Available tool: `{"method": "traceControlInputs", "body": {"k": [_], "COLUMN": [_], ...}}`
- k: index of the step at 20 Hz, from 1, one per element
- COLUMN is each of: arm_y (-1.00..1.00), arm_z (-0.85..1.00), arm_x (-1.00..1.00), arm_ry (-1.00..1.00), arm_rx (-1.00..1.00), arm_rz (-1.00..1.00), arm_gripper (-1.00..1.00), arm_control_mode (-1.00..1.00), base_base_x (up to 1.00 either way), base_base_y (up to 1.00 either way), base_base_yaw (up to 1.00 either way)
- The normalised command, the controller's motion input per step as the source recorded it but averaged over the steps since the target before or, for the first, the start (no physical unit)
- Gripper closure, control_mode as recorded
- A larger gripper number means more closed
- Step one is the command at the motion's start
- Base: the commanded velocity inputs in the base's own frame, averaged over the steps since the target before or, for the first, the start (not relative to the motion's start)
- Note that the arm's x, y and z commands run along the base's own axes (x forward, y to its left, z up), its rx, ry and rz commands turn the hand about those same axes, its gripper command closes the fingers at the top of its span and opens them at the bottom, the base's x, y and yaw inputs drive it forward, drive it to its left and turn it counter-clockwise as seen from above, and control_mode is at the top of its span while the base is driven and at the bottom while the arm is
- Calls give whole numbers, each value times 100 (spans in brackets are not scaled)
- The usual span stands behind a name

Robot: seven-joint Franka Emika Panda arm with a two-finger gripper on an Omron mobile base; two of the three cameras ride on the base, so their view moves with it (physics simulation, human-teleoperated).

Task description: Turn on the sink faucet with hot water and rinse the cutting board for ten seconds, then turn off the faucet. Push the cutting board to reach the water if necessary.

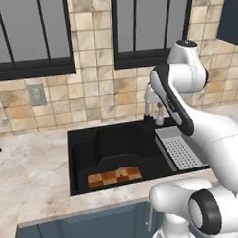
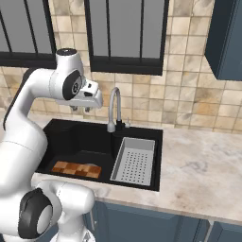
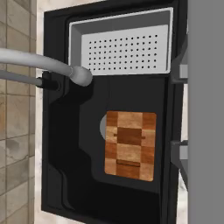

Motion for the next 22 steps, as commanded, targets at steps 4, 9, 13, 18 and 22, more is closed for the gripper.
{"method": "traceControlInputs", "body": {"k": [4, 9, 13, 18, 22], "arm_y": [-17, -48, -46, -34, -6], "arm_z": [0, 0, 0, 0, 0], "arm_x": [5, 23, 35, 49, 34], "arm_ry": [0, 0, 0, 0, 0], "arm_rx": [0, 2, 0, 0, 0], "arm_rz": [0, 0, 0, 0, 0], "arm_gripper": [-100, -100, -100, -100, -100], "arm_control_mode": [-100, -100, -100, -100, -100], "base_base_x": [0, 0, 0, 0, 0], "base_base_y": [0, 0, 0, 0, 0], "base_base_yaw": [0, 0, 0, 0, 0]}}
